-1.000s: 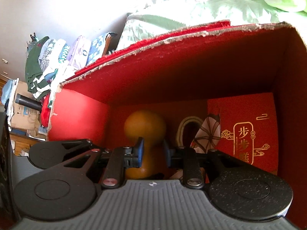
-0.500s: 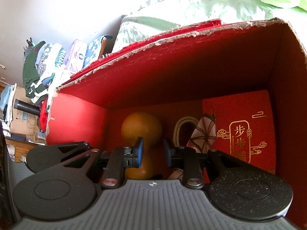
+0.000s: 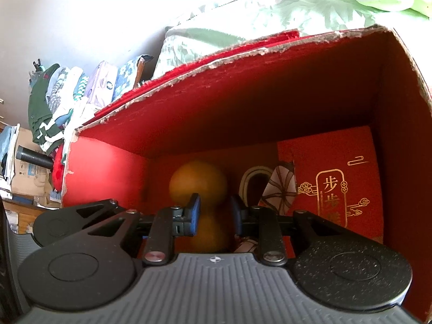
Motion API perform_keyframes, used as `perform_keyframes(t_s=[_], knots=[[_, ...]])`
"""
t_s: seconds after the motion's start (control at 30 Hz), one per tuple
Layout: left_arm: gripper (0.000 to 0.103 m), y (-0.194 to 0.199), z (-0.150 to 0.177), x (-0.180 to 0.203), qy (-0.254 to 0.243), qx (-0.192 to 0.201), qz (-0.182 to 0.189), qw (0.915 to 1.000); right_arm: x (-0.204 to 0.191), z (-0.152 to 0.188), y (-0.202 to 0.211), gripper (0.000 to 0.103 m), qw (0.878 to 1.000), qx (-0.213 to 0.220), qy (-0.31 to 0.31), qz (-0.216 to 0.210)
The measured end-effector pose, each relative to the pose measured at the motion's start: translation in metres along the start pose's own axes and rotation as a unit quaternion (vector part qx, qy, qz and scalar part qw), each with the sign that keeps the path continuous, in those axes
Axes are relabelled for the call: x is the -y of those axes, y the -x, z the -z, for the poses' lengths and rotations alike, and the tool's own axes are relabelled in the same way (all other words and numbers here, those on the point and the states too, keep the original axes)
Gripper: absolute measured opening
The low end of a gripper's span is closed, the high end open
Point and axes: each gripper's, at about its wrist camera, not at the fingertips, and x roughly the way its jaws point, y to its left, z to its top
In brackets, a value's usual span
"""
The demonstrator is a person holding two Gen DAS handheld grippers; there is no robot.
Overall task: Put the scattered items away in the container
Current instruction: 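Open the right gripper to release the gourd toy inside the box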
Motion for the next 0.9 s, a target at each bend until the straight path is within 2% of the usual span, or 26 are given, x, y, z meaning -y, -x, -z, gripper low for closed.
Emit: perform_keyframes(t_s=[0.4, 0.9], knots=[[0.056, 0.009, 0.004, 0.001, -0.001, 0.018, -0.027, 0.9995, 0.008, 0.000, 0.004, 0.025, 1.000, 0.014, -0.022, 0.001], [0.057, 0.023, 0.010, 0.000, 0.011, 0.049, -0.077, 0.9957, 0.004, -0.001, 0.008, 0.023, 0.999, 0.032, -0.014, 0.017]])
